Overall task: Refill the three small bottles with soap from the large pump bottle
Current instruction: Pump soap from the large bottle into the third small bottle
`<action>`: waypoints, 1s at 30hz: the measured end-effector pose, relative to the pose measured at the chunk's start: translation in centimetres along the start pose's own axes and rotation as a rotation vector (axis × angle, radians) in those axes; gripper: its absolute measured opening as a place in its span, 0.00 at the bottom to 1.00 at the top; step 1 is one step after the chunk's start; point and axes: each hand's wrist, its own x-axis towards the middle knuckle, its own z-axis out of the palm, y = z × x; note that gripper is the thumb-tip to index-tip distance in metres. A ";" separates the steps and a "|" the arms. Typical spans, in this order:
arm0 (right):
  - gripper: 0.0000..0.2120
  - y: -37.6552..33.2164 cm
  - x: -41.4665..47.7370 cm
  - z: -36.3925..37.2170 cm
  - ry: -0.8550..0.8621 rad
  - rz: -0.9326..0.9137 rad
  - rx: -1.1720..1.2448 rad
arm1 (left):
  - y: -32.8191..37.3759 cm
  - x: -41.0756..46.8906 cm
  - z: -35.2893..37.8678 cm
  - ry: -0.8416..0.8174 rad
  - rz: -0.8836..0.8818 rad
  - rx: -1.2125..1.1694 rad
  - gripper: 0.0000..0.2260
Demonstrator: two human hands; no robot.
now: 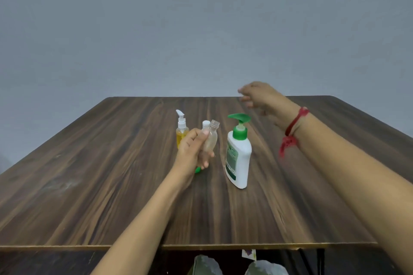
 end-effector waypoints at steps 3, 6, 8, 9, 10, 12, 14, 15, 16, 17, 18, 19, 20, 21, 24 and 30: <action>0.09 0.8 0.6 0.5 -0.221 0.224 -0.023 | -0.3 1.3 0.5 -0.007 0.008 -0.025 0.19; 0.12 1.1 0.9 0.7 -0.272 0.245 -0.034 | -0.6 2.0 0.9 0.016 -0.009 -0.046 0.16; 0.13 0.9 0.9 1.0 -0.303 0.239 -0.054 | -0.8 2.0 1.1 0.008 -0.013 -0.073 0.16; 0.12 0.9 0.9 1.2 -0.311 0.234 -0.071 | -0.8 2.0 1.2 -0.001 -0.013 -0.083 0.17; 0.12 0.9 0.9 1.4 -0.310 0.225 -0.089 | -0.9 1.9 1.3 -0.014 -0.012 -0.085 0.19; 0.12 1.0 0.7 1.7 -0.297 0.208 -0.118 | -1.0 1.8 1.5 -0.044 -0.007 -0.078 0.24; 0.12 1.0 0.5 1.9 -0.293 0.195 -0.139 | -1.2 1.8 1.5 -0.055 -0.008 -0.088 0.25; 0.12 1.0 0.4 2.1 -0.296 0.190 -0.158 | -1.2 1.9 1.5 -0.055 -0.007 -0.094 0.24; 0.12 1.0 0.3 2.2 -0.301 0.188 -0.180 | -1.2 2.0 1.5 -0.057 0.000 -0.098 0.23; 0.11 1.1 0.3 2.3 -0.307 0.191 -0.199 | -1.1 2.1 1.5 -0.060 0.007 -0.100 0.23; 0.11 1.1 0.3 2.3 -0.315 0.197 -0.213 | -1.0 2.2 1.4 -0.066 0.011 -0.099 0.23; 0.10 1.1 0.3 2.3 -0.325 0.200 -0.225 | -0.9 2.3 1.5 -0.074 0.011 -0.097 0.23; 0.10 1.0 0.3 2.3 -0.334 0.199 -0.239 | -0.7 2.4 1.5 -0.086 0.010 -0.091 0.23; 0.10 0.8 0.2 2.2 -0.342 0.192 -0.259 | -0.6 2.5 1.5 -0.096 0.008 -0.082 0.24; 0.15 0.1 0.0 2.2 -0.387 0.176 -0.350 | -0.7 2.6 1.6 -0.105 0.003 -0.068 0.29; 0.16 -1.0 -0.4 2.3 -0.489 0.097 -0.512 | -0.4 2.6 1.1 -0.130 -0.152 -0.218 0.13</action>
